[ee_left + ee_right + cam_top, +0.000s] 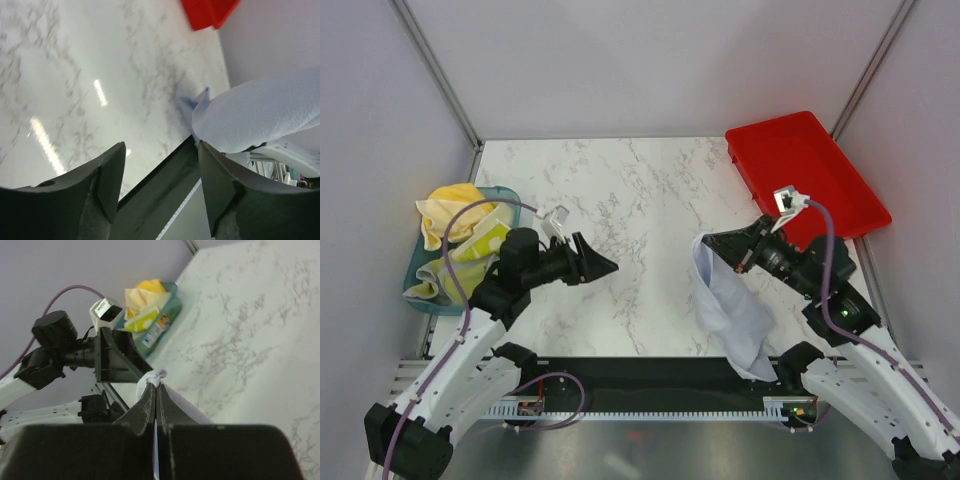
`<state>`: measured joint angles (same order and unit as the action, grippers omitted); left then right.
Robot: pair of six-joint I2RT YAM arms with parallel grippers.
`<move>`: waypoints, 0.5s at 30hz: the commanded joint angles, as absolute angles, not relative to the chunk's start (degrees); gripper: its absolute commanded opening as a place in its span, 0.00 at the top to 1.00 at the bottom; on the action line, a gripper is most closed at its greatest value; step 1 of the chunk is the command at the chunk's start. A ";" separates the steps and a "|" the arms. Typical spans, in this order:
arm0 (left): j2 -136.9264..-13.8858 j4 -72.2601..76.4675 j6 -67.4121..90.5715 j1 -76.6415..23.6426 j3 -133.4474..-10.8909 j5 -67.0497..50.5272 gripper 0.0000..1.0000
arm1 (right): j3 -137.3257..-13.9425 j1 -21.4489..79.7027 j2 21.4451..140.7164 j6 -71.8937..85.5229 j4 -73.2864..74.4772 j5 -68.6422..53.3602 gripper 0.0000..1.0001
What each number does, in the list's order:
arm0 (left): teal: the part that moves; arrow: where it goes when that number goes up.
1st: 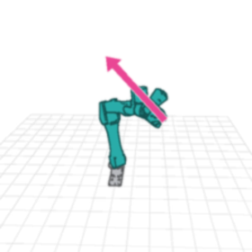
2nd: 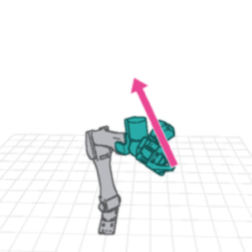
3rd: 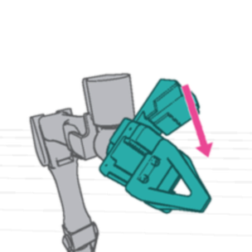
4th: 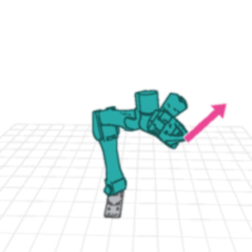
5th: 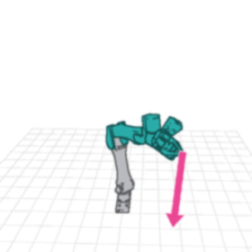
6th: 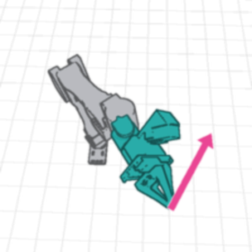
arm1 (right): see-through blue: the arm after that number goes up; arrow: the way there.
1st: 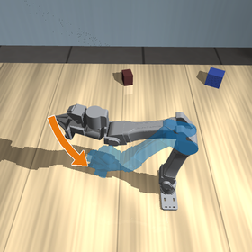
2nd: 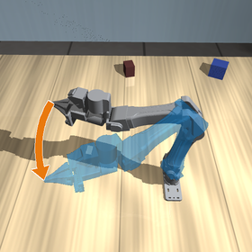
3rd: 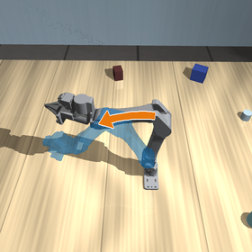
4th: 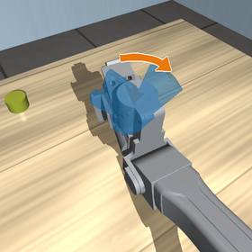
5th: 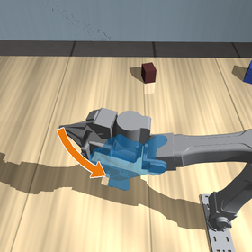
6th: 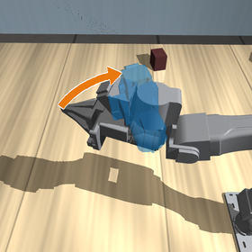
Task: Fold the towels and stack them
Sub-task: Flatten out the crumpled towel
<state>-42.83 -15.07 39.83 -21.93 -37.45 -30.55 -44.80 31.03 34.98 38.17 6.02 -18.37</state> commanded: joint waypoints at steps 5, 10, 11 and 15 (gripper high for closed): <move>-48.40 -3.35 40.88 -22.58 -30.85 -26.19 0.27 | -39.37 31.20 56.66 41.40 -2.99 -10.37 1.00; -62.46 3.15 38.24 -27.33 -33.73 -22.77 0.32 | -48.95 31.03 74.94 34.02 1.39 -11.87 1.00; -68.06 3.69 36.41 -28.81 -35.14 -21.37 0.33 | -49.48 31.11 76.28 33.23 1.75 -11.95 1.00; -79.42 5.35 35.24 -30.06 -39.72 -16.44 0.36 | -50.80 29.19 80.67 30.59 2.98 -11.69 1.00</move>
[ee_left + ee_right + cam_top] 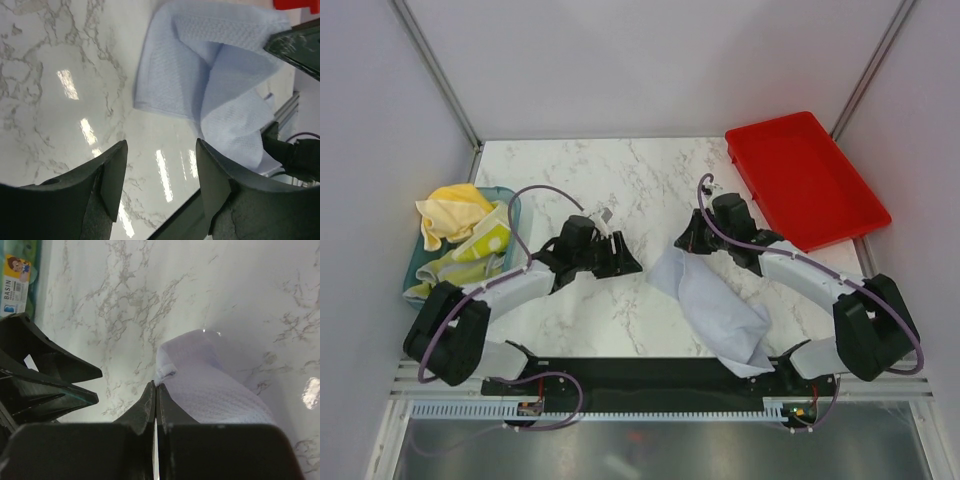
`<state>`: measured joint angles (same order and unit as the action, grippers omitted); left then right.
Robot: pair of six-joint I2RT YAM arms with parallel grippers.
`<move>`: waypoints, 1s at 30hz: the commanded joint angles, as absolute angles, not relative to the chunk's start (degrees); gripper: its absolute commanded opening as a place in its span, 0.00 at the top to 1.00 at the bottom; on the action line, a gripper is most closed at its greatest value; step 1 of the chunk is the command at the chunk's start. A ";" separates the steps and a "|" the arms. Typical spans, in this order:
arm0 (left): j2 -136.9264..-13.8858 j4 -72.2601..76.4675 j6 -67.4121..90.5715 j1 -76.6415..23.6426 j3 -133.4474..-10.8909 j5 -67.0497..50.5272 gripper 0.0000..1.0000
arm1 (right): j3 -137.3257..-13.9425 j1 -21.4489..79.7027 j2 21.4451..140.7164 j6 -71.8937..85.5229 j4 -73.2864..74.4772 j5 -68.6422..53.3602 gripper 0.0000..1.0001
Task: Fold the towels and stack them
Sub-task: Flatten out the crumpled towel
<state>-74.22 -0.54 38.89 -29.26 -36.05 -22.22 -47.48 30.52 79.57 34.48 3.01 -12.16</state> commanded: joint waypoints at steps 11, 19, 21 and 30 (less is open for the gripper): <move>-94.30 3.27 41.74 -37.17 -46.92 -8.03 0.41 | -51.86 22.68 87.45 26.81 3.34 -14.15 1.00; -98.87 -9.14 46.40 -42.62 -52.38 2.54 0.45 | -50.36 22.59 84.99 26.46 3.25 -12.57 1.00; -100.45 -11.07 47.02 -43.59 -53.78 3.42 0.49 | -49.84 22.59 84.47 26.46 3.25 -12.31 1.00; -106.08 -15.73 47.90 -45.00 -56.95 5.63 0.95 | -49.39 22.59 83.67 26.10 3.34 -12.22 1.00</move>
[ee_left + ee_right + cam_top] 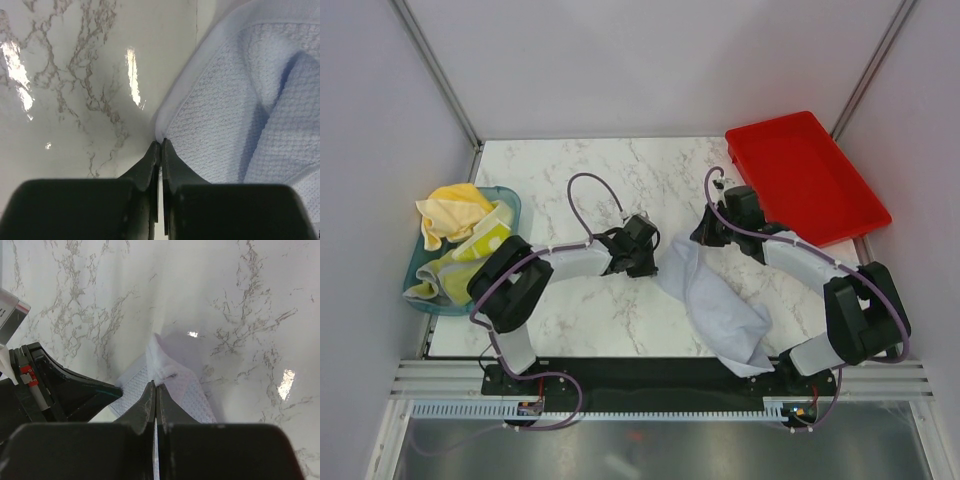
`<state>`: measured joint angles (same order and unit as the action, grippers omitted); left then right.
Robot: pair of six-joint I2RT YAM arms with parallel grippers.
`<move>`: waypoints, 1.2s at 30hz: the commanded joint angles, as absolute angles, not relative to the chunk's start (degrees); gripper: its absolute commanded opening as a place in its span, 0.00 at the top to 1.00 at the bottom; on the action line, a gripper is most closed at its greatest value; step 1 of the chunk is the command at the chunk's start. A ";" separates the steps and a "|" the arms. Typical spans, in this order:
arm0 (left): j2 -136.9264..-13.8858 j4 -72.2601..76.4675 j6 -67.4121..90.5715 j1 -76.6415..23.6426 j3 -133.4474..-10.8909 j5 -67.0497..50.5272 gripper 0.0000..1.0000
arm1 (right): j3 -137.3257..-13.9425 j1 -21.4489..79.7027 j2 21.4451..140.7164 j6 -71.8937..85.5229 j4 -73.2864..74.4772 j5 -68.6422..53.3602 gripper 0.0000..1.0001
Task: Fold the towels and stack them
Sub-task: Flatten out the crumpled towel
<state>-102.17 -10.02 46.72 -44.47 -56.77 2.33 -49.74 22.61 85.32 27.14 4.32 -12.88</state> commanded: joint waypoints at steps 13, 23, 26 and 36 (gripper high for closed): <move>-87.39 -33.12 26.14 -44.91 -70.66 18.97 0.98 | -56.77 22.68 73.32 24.87 9.84 -18.98 1.00; -54.25 -35.77 19.69 -45.35 -66.62 3.37 0.98 | -49.06 29.09 48.10 26.17 2.66 -27.76 1.00; -49.32 -36.56 20.47 -45.44 -67.76 -4.99 0.98 | -48.25 29.36 38.36 29.95 1.85 -27.77 1.00; -44.65 -38.76 23.99 -45.53 -79.17 -13.09 0.98 | -52.82 29.36 30.06 38.23 0.44 -30.76 1.00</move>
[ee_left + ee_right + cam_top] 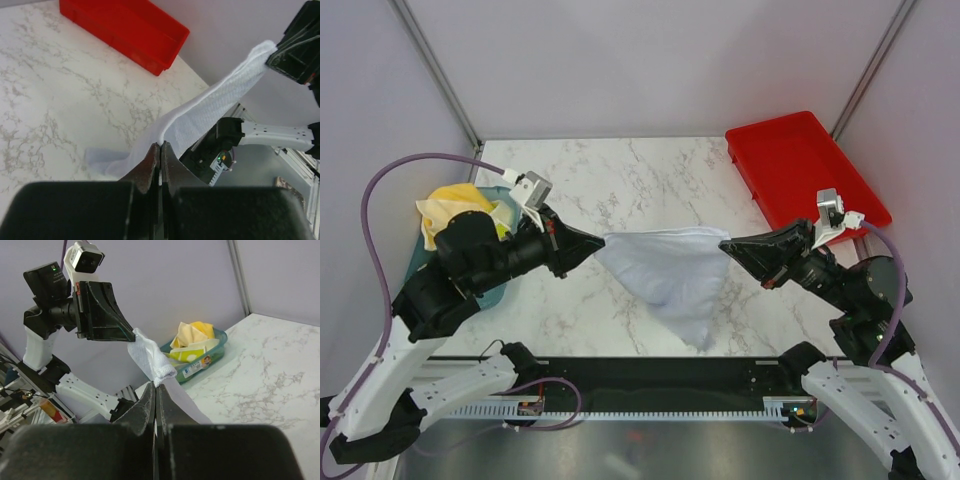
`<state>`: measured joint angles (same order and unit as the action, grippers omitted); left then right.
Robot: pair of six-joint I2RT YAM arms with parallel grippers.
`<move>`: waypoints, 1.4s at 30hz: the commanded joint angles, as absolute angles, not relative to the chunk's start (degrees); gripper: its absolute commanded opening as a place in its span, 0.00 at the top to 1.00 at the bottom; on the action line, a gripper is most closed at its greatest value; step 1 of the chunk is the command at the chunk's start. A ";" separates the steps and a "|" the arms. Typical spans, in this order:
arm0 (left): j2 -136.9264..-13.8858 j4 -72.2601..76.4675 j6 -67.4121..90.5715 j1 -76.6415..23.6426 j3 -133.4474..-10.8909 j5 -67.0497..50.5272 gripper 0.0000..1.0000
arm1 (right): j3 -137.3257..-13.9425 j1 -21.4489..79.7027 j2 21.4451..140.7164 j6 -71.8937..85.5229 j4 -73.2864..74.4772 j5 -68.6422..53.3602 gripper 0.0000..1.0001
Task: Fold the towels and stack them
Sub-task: Flatten out the crumpled towel, then fold the towel
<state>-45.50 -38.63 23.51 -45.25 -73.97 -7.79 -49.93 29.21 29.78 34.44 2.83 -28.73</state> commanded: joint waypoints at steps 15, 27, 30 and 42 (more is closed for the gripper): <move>-66.51 -45.98 10.58 -44.83 -98.69 17.56 0.98 | -66.35 29.27 58.07 28.14 3.25 -9.52 1.00; -94.27 -24.45 6.95 -21.98 -97.73 10.47 0.98 | -86.12 21.81 97.89 21.09 -4.73 -15.27 1.00; -100.69 -20.75 5.89 -19.69 -101.06 6.87 0.98 | -90.52 19.78 104.14 19.87 -8.34 -19.68 1.00; -111.97 -14.86 2.90 -17.23 -106.53 4.04 0.98 | -98.62 18.02 116.89 15.56 -15.99 -29.96 1.00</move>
